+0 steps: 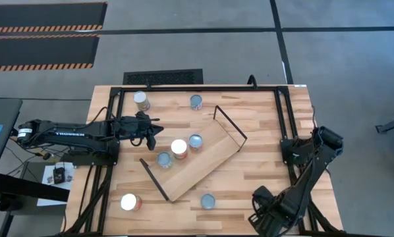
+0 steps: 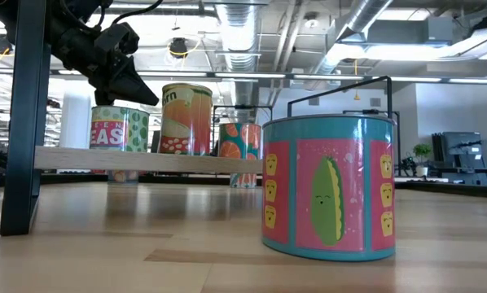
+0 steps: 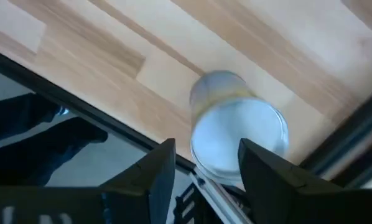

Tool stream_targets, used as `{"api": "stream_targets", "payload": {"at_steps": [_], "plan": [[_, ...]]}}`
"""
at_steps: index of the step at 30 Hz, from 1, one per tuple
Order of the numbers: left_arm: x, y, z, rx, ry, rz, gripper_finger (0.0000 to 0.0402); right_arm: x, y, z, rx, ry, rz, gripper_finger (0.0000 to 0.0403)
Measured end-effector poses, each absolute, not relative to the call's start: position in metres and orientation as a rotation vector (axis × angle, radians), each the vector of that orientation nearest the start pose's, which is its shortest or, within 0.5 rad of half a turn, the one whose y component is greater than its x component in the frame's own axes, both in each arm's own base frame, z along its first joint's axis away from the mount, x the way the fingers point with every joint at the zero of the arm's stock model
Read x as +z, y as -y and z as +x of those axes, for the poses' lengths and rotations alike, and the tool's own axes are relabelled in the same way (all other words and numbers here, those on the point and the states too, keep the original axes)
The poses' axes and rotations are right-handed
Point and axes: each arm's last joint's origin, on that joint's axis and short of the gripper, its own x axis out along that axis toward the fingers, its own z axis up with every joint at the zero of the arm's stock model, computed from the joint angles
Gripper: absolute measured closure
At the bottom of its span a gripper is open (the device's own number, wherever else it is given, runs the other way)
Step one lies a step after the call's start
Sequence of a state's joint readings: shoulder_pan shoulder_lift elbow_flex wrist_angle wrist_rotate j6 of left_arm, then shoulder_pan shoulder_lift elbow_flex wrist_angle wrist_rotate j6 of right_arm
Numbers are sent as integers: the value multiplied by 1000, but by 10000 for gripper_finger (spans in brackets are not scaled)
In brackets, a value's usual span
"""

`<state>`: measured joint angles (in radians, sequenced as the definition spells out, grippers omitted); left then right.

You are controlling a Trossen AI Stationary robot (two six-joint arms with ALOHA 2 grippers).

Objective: Pick and place cans onto a shelf
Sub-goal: Put the bottom canned peaches on the shelf

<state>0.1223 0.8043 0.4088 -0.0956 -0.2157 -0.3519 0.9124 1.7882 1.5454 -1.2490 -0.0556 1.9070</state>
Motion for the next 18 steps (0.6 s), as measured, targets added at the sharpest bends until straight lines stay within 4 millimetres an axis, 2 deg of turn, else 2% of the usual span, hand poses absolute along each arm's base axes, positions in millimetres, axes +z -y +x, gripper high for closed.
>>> {"api": "stream_targets", "payload": {"at_steps": [5, 11, 18], "plan": [[209, -27, 169, 415, -431, -318, 401, 250, -273, 206, -659, -1487, 900, 206], [209, -27, 169, 413, -434, -309, 401, 236, -268, 202, -721, -1511, 882, 223], [209, -27, 169, 414, -434, -306, 402, 230, -266, 201, -729, -1517, 882, 247]]}}
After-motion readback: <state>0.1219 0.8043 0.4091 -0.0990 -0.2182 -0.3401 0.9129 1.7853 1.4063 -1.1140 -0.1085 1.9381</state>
